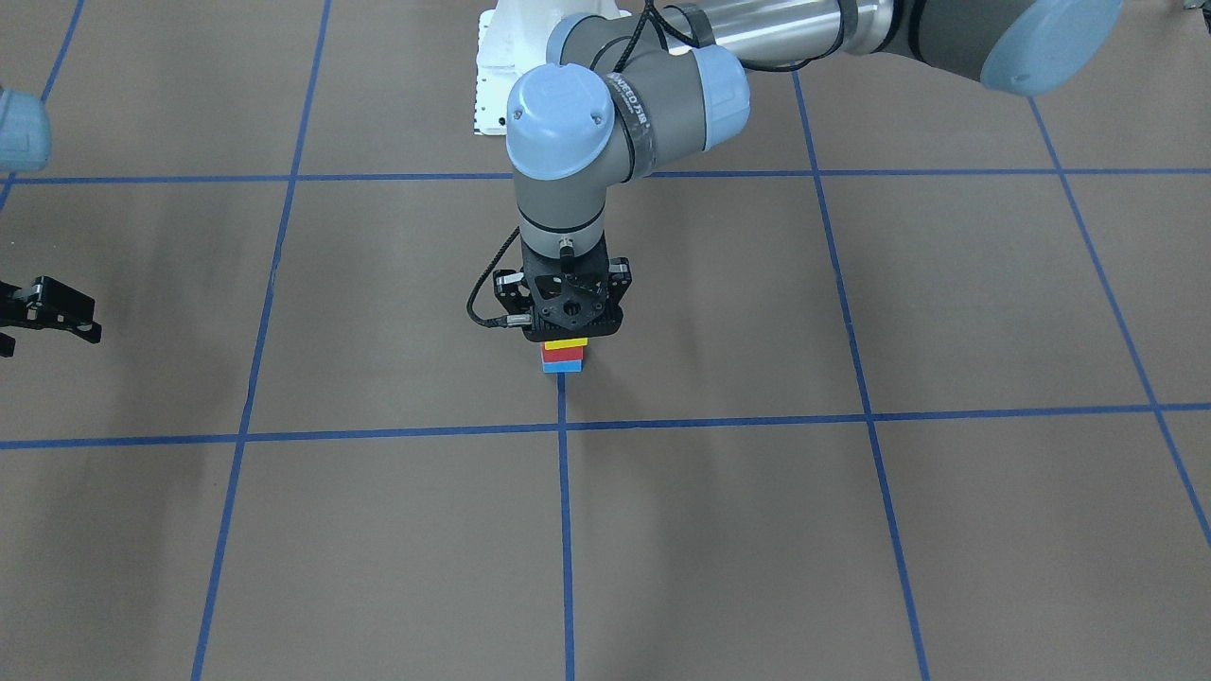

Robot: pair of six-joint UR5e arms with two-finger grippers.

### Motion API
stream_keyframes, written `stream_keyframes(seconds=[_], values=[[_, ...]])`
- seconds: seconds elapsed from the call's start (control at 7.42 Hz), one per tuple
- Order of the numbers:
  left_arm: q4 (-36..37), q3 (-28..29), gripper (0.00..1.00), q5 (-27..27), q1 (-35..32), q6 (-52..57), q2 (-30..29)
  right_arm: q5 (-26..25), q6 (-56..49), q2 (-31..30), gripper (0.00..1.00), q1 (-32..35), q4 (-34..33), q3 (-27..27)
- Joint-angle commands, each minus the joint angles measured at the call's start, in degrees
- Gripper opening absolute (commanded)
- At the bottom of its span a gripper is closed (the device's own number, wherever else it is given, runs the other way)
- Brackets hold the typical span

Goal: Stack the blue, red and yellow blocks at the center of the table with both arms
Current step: 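Lower the yellow cube onto the red cube with the left gripper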

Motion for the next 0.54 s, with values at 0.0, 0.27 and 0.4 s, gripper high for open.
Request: stream_keyframes(seconds=[0.0,0.27,0.4], values=[[-0.09,-0.01,0.0,0.0,0.0,0.0,-0.2,0.0,0.01,0.02,1.0,0.05,0.09,-0.04],[-0.27,0.17,0.0,0.0,0.0,0.0,-0.29,0.0,0.01,0.02,1.0,-0.04,0.0,-0.04],[-0.36,0.25,0.0,0.0,0.0,0.09,-0.29,0.0,0.01,0.02,1.0,0.05,0.0,-0.04]])
